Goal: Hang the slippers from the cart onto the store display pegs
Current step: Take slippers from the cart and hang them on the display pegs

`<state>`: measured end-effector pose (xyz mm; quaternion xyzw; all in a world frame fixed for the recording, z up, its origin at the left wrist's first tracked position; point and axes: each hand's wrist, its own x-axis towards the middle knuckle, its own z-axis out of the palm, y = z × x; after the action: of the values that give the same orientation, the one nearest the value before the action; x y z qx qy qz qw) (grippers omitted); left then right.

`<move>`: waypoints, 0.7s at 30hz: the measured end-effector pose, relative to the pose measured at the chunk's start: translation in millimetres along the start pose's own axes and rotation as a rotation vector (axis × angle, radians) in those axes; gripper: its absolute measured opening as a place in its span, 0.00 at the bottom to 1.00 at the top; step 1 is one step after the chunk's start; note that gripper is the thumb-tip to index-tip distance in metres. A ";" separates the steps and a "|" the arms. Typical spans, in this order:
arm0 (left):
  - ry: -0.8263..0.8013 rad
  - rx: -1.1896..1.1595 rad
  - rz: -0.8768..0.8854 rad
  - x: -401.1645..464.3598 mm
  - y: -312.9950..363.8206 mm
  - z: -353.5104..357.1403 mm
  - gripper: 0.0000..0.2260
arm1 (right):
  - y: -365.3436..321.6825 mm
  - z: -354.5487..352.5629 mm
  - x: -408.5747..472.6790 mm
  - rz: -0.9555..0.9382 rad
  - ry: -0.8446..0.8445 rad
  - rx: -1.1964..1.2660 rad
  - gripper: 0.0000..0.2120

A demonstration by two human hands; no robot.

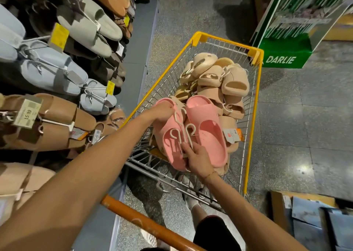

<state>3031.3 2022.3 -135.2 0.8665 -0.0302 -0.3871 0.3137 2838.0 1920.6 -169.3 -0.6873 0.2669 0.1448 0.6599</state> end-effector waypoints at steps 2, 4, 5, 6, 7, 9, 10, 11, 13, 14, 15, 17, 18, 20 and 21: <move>0.023 -0.167 0.000 -5.6 7.1 6.4 0.14 | -5.4 1.7 3.3 -0.042 0.045 -0.049 0.17; 0.054 -0.176 0.036 -8.0 13.8 12.3 0.14 | -8.4 0.0 7.0 -0.052 0.091 -0.034 0.20; 0.034 -0.121 0.084 -6.8 13.9 15.0 0.14 | -7.1 -1.9 9.5 -0.044 0.103 -0.020 0.21; 0.006 -0.056 0.127 -5.5 13.1 17.2 0.13 | -6.4 -3.9 10.2 -0.027 0.110 -0.001 0.21; -0.024 0.008 0.149 -7.1 12.8 18.4 0.13 | -4.3 -4.8 11.3 -0.006 0.116 0.023 0.22; -0.058 0.083 0.195 -9.2 11.2 20.4 0.17 | -6.8 -3.4 10.6 0.029 0.118 0.021 0.24; -0.055 0.118 0.215 -9.3 9.1 22.0 0.20 | -9.9 -2.7 10.4 0.043 0.103 -0.007 0.26; -0.029 0.155 0.233 -10.0 7.6 23.2 0.21 | -15.2 -2.7 10.8 0.055 0.068 -0.050 0.28; 0.033 0.190 0.236 -5.4 3.4 25.6 0.19 | -31.2 -9.0 9.8 0.100 -0.085 -0.215 0.31; 0.049 0.205 0.215 -4.2 2.7 26.6 0.18 | -40.2 -16.2 9.3 0.099 -0.137 -0.341 0.33; 0.051 0.224 0.195 -4.3 4.1 26.8 0.18 | -47.3 -26.8 11.1 0.059 -0.115 -0.465 0.34; 0.053 0.246 0.195 -8.0 10.0 25.6 0.19 | -62.5 -53.2 17.6 -0.136 0.171 -0.668 0.25; 0.062 0.268 0.202 -10.8 14.0 26.0 0.19 | -68.9 -66.2 23.3 -0.253 0.317 -0.741 0.18; 0.104 0.323 0.204 -14.2 22.9 30.3 0.22 | -76.9 -84.5 41.9 -0.405 0.410 -0.863 0.13; 0.125 0.364 0.201 -15.8 28.1 33.8 0.23 | -78.6 -89.9 53.2 -0.434 0.382 -0.939 0.15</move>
<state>3002.3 1986.9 -125.9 0.9238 -0.1663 -0.2874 0.1906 2911.6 1821.7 -125.6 -0.9611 0.1408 -0.0184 0.2369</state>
